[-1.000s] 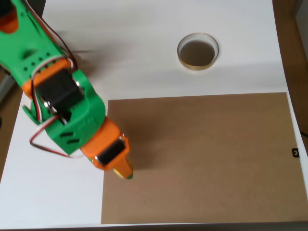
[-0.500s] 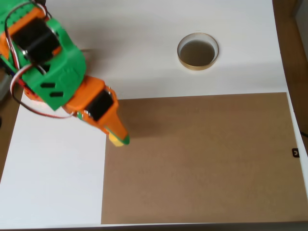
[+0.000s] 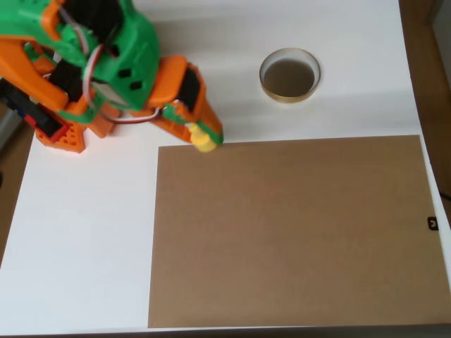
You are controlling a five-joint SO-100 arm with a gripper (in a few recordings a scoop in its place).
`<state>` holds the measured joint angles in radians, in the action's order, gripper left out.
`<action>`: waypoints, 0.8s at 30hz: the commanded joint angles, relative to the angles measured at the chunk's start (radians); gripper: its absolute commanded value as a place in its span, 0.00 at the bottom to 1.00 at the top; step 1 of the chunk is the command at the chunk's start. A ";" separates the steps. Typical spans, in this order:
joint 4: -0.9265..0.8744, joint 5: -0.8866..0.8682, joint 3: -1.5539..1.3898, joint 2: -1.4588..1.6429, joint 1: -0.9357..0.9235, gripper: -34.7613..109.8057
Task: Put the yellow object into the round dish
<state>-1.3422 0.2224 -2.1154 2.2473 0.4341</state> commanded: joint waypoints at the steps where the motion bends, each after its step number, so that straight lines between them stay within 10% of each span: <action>1: -0.018 0.015 0.095 -0.018 0.117 0.24; 24: -0.089 0.015 0.485 -0.523 0.514 0.24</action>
<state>-1.4266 0.2224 -1.7257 1.7349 0.9127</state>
